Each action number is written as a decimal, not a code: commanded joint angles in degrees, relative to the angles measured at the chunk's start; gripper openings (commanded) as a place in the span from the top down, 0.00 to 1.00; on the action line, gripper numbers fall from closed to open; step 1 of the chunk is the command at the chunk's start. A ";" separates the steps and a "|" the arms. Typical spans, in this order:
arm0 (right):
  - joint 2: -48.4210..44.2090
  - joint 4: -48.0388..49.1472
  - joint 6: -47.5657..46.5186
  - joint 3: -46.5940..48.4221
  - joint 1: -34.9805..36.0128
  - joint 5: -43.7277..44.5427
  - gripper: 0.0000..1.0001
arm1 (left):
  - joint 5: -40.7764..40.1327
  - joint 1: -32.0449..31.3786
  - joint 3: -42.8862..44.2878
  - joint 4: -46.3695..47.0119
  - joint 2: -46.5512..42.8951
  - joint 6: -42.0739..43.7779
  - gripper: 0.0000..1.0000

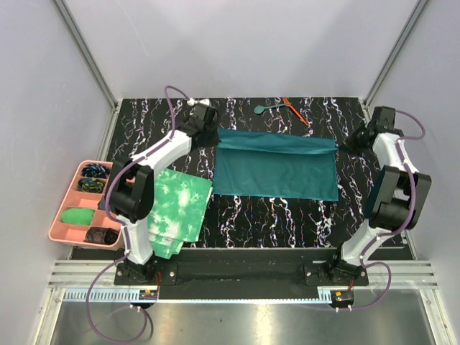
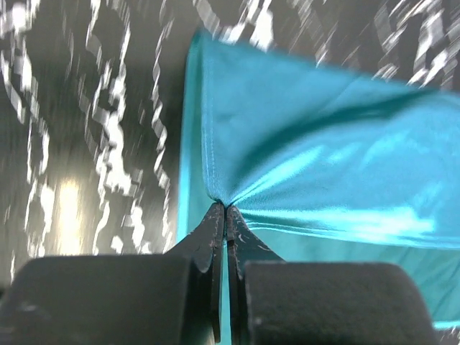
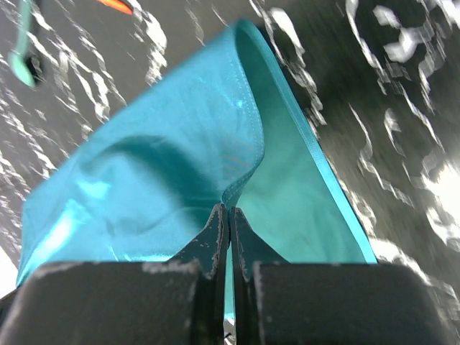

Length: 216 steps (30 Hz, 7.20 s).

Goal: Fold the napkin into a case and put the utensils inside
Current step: Fold and flatten the napkin at the center of the board, then smooth out the rectangle-folded napkin at the center of the board, then pick up the rectangle-folded napkin from the center of the board.

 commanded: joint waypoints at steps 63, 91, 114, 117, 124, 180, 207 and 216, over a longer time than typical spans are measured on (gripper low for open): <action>-8.90 -1.23 -0.63 -26.29 0.01 17.02 1.00 | 8.28 -5.62 -23.01 -4.17 -7.65 -3.28 1.00; -11.79 -2.28 -1.24 -27.60 0.01 14.23 0.71 | 4.06 -5.79 -22.66 -4.88 -9.05 -3.19 0.79; -0.21 9.32 -5.02 -6.16 0.10 -2.92 0.41 | 11.17 -1.32 9.33 0.92 9.48 0.41 0.83; 2.17 12.30 -4.06 -5.55 0.27 -5.82 0.55 | 13.89 -0.17 10.30 3.90 12.04 -0.55 0.86; 8.32 16.88 -2.83 -3.97 0.36 -7.94 0.58 | 17.42 2.29 9.68 8.04 16.08 -5.38 0.85; -6.96 -3.26 -11.09 -13.27 7.48 15.79 0.80 | 17.69 -11.34 -4.72 5.59 0.97 -6.97 0.76; -6.96 -2.71 -10.21 -15.65 3.61 17.20 0.66 | 15.49 -6.06 -11.58 2.42 -2.02 -4.42 0.76; -6.71 -2.64 -14.67 -12.23 3.35 15.79 0.34 | 14.87 -4.65 -10.00 1.10 3.16 -3.89 0.76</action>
